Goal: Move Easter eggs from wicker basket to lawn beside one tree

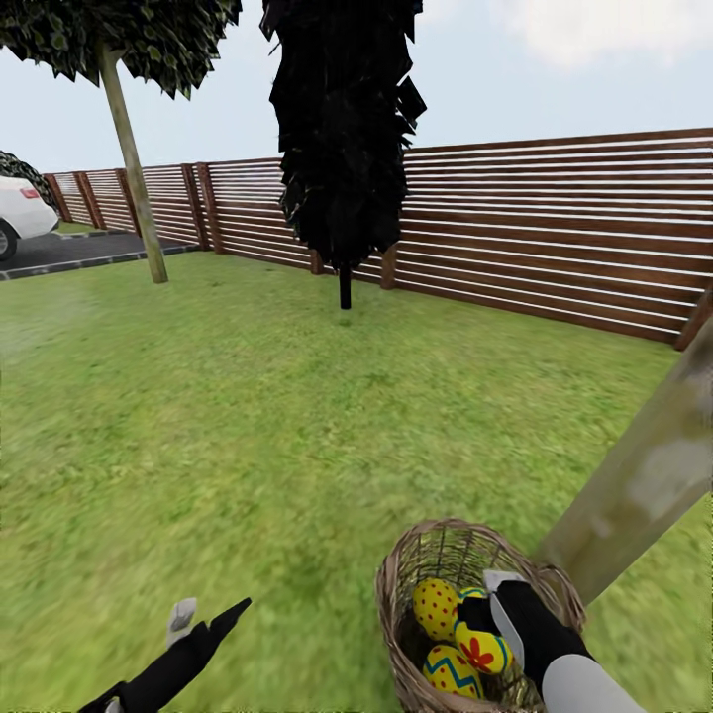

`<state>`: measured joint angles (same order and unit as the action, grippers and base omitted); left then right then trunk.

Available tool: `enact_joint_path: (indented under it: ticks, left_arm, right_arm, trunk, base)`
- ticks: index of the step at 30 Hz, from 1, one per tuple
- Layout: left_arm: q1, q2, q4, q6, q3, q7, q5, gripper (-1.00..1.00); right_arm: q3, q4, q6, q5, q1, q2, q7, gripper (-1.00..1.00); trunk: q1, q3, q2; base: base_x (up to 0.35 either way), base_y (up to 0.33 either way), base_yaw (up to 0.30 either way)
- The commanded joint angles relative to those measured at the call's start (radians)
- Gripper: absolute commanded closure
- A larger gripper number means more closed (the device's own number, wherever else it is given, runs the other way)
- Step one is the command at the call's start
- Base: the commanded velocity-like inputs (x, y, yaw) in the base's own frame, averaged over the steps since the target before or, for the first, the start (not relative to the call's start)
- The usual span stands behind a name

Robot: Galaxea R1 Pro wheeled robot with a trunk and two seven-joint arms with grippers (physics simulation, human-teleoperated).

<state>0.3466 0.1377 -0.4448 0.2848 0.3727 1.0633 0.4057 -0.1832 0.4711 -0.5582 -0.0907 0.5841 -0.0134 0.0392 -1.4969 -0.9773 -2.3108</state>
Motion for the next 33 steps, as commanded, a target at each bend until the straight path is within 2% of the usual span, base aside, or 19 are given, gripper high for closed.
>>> enact_joint_path:
  ticks: [1, 4, 7, 9, 10, 11, 14, 20, 23, 24, 27, 29, 32, 33]
  left_arm:
    - [0.0, 0.001, 0.0, 0.011, 0.002, 0.004, 0.004, -1.0]
    - [0.0, 0.001, 0.0, 0.011, 0.002, 0.004, 0.004, -1.0]
    - [0.001, 0.0, -0.001, 0.011, 0.002, 0.004, 0.003, -1.0]
    - [0.001, 0.0, -0.002, 0.011, 0.002, 0.004, 0.003, -1.0]
    - [0.002, 0.0, -0.002, 0.011, 0.002, 0.004, 0.003, -1.0]
    - [0.002, 0.0, -0.002, 0.011, 0.002, 0.003, 0.003, -1.0]
    - [0.002, 0.0, -0.001, 0.011, 0.002, 0.003, 0.002, -1.0]
    - [0.002, 0.002, -0.001, 0.011, 0.002, 0.003, 0.002, -1.0]
    - [0.002, 0.003, -0.002, 0.011, 0.002, 0.003, 0.002, -1.0]
    - [0.002, 0.01, -0.001, 0.012, 0.002, 0.004, 0.003, -1.0]
    - [0.003, 0.018, 0.002, 0.013, 0.002, 0.004, 0.003, -1.0]
    - [0.003, 0.019, 0.003, 0.013, 0.002, 0.004, 0.004, -1.0]
    - [0.003, 0.019, 0.003, 0.013, 0.002, 0.004, 0.004, -1.0]
    - [0.003, 0.019, 0.003, 0.013, 0.002, 0.004, 0.004, -1.0]
  right_arm:
    - [-0.007, 0.003, -0.005, -0.009, 0.0, -0.001, -0.008, 1.0]
    - [-0.007, 0.004, -0.006, -0.011, 0.0, 0.016, -0.096, 1.0]
    - [-0.007, 0.008, -0.004, -0.011, 0.0, 0.022, -0.14, 1.0]
    - [-0.008, 0.037, -0.003, -0.012, 0.0, 0.043, -0.275, 1.0]
    - [-0.008, 0.053, -0.004, -0.013, 0.0, 0.061, -0.354, 1.0]
    - [-0.008, 0.058, -0.004, -0.013, 0.0, 0.071, -0.379, 1.0]
    - [-0.009, 0.064, -0.005, -0.014, 0.0, 0.083, -0.403, 1.0]
    - [-0.01, 0.073, -0.004, -0.012, 0.0, 0.085, -0.405, 1.0]
    - [-0.01, 0.078, -0.003, -0.006, 0.0, 0.102, -0.415, 1.0]
    - [-0.011, 0.078, -0.003, -0.005, 0.0, 0.106, -0.437, 1.0]
    - [-0.012, 0.077, -0.003, -0.003, -0.001, 0.142, -0.575, 1.0]
    - [-0.013, 0.073, -0.003, -0.002, -0.001, 0.179, -0.717, 1.0]
    - [-0.014, 0.071, -0.004, -0.001, -0.001, 0.201, -0.853, 1.0]
    - [-0.015, 0.071, -0.003, 0.0, -0.002, 0.221, -0.918, 1.0]
  trunk:
    - [0.004, 0.002, 0.007]
    - [0.016, 0.012, 0.028]
    - [0.027, 0.021, 0.049]
    - [0.035, 0.027, 0.063]
    - [0.039, 0.031, 0.07]
    - [0.043, 0.034, 0.077]
    - [0.054, 0.043, 0.098]
    - [0.077, 0.062, 0.14]
    - [0.089, 0.071, 0.161]
    - [0.092, 0.074, 0.168]
    - [0.104, 0.084, 0.189]
    - [0.112, 0.09, 0.203]
    - [0.123, 0.099, 0.224]
    - [0.127, 0.103, 0.231]
  base:
    - [-0.034, 0.0, 0.0]
    - [-0.008, 0.0, 0.0]
    - [0.0, 0.0, 0.0]
    - [0.0, 0.0, 0.0]
    - [0.0, 0.0, 0.0]
    - [0.0, 0.0, 0.0]
    - [-0.233, 0.0, 0.0]
    - [-0.142, 0.0, 0.0]
    - [-0.002, 0.0, 0.0]
    - [0.0, 0.0, 0.0]
    - [-0.226, 0.0, 0.0]
    - [-0.292, 0.0, 0.0]
    - [-0.056, 0.0, 0.0]
    - [-0.007, 0.0, 0.0]
